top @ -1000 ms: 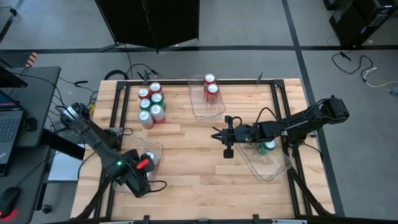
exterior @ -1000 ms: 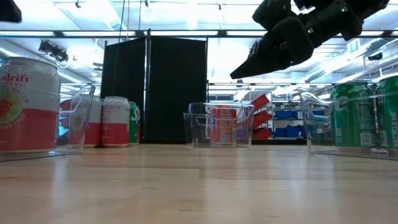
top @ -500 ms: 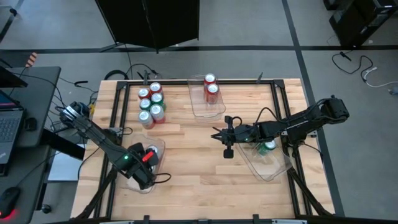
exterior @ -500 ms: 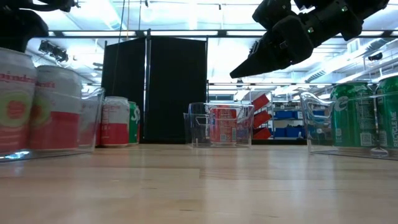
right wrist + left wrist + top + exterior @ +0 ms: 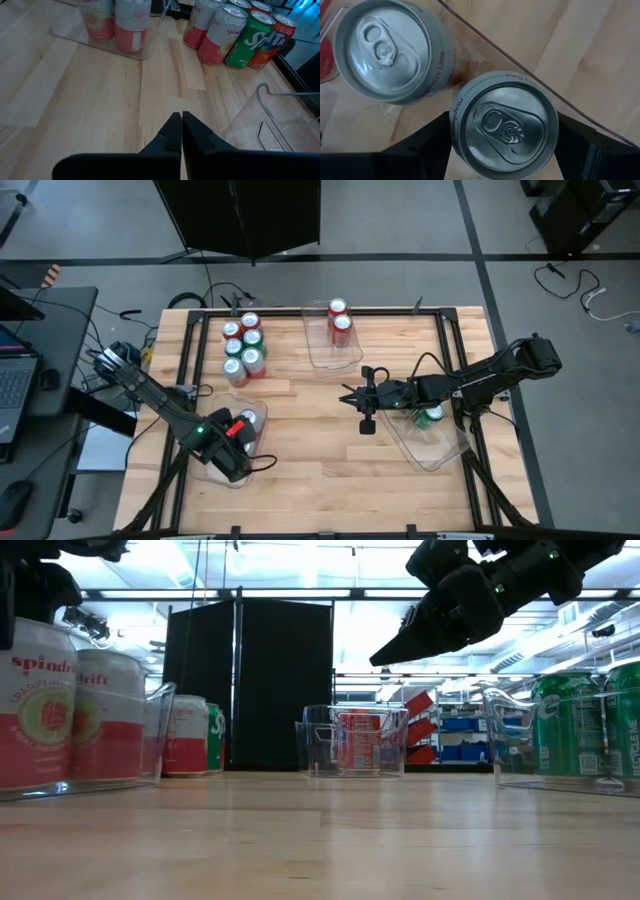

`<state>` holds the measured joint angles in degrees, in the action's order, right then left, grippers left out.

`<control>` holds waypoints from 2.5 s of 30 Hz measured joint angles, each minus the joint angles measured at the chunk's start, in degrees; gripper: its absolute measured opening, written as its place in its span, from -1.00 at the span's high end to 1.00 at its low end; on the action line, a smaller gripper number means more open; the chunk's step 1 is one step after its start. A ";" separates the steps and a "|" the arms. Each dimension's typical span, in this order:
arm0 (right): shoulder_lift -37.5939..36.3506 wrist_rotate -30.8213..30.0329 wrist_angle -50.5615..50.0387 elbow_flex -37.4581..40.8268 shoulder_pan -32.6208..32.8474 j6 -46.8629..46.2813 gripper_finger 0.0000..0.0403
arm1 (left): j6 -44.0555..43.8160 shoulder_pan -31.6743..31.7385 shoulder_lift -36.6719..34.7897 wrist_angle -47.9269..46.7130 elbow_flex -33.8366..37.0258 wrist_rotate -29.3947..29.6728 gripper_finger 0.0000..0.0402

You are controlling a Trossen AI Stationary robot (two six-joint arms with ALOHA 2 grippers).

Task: Sort soda cans
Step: Put the white soda can into the bottom left transparent bin, then put the orange soda can into the top transparent bin

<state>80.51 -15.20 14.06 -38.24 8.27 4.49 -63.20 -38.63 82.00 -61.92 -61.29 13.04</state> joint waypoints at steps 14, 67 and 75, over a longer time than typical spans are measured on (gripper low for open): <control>0.00 0.00 0.39 0.00 0.00 -0.02 1.00 | -0.04 1.03 -2.14 0.80 0.39 -2.04 -0.66; 0.00 -0.01 6.58 0.00 -0.79 0.14 0.98 | 12.06 4.94 -2.29 -7.15 -9.86 -8.18 -0.31; 0.00 1.45 9.49 0.00 -0.91 0.20 0.99 | 13.10 5.66 -2.29 -9.49 -13.80 -2.12 0.00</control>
<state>80.51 -13.74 23.55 -38.24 7.36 4.69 -50.10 -32.97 79.70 -71.41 -75.09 10.92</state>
